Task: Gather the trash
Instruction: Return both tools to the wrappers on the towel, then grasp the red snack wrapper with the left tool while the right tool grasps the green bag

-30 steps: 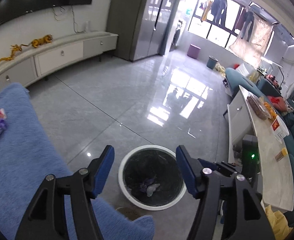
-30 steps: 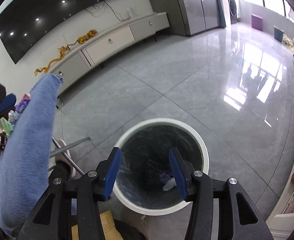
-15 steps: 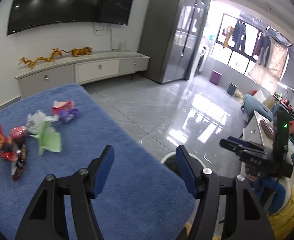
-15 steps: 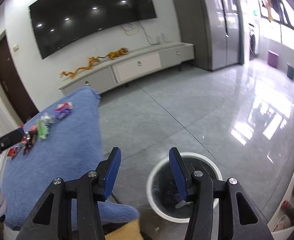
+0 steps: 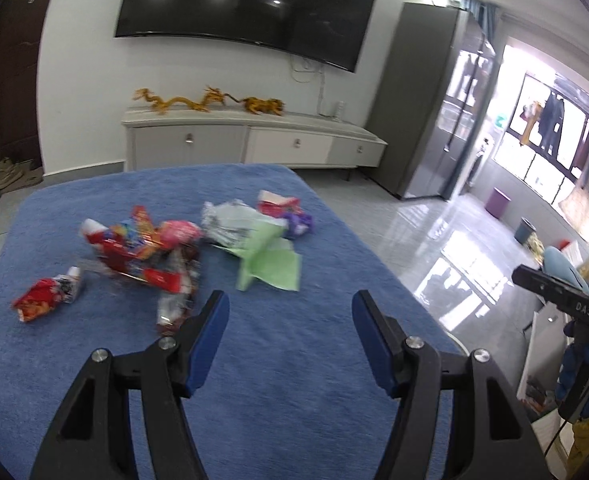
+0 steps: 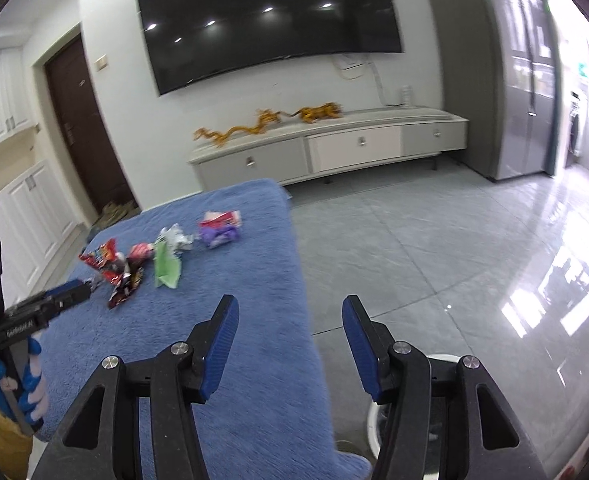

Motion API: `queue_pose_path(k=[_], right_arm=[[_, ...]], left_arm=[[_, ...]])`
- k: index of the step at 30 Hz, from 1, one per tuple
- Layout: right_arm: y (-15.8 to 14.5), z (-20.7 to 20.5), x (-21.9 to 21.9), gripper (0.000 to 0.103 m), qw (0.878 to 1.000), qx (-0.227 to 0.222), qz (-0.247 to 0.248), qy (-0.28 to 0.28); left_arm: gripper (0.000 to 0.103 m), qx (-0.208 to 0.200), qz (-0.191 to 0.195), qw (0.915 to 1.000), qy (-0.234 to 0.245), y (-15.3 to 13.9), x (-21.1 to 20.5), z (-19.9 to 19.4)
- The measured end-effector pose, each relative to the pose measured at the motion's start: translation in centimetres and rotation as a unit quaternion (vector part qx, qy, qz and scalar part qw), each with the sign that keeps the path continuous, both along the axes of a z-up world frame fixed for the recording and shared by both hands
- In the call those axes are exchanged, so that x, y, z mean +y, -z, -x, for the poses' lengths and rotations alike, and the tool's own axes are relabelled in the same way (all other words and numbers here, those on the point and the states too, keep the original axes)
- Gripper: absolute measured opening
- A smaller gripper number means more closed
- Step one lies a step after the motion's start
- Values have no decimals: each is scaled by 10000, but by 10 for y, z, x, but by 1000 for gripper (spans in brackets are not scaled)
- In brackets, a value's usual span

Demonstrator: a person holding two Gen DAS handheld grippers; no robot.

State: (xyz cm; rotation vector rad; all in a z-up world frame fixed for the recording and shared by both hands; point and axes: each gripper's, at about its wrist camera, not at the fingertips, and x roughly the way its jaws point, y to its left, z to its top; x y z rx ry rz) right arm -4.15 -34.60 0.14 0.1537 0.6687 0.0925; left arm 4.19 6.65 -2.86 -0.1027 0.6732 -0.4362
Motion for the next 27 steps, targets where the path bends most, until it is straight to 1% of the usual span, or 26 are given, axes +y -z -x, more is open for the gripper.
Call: queue_pose_path(k=[3, 4, 6, 7, 11, 13, 16, 20, 23, 26, 27], right_arm=[[6, -21, 19, 52, 9994, 111, -7, -324], [8, -27, 26, 52, 9990, 132, 8, -429], [11, -41, 39, 54, 9978, 164, 30, -642], [14, -50, 47, 56, 9968, 182, 16, -776], [23, -79, 73, 57, 9930, 255, -77, -1154], [29, -94, 84, 57, 9906, 314, -193, -1321], [37, -117, 102, 57, 9861, 409, -344, -1575], [47, -150, 132, 59, 9783, 518, -481, -1947], [58, -172, 149, 61, 9736, 623, -612, -2110], [73, -191, 163, 61, 9737, 755, -536, -2083], [78, -197, 166, 61, 9739, 812, -536, -2049]], left_arm=[[63, -152, -95, 9994, -290, -7, 26, -17], [69, -200, -130, 9990, -388, -9, 34, -24], [76, -272, -185, 9981, -524, -13, 48, -40], [76, -281, -218, 9978, -552, -14, 53, -48], [76, -129, -542, 9972, -503, -6, 54, -82], [76, 17, -721, 9966, -394, 3, 46, -98], [76, 147, -940, 9947, -393, 17, 38, -114], [76, 305, -1000, 9937, -407, 32, 41, -130], [76, 484, -993, 9930, -419, 42, 45, -138], [72, 564, -1022, 9922, -432, 49, 46, -140], [67, 610, -1013, 9920, -437, 52, 47, -140]])
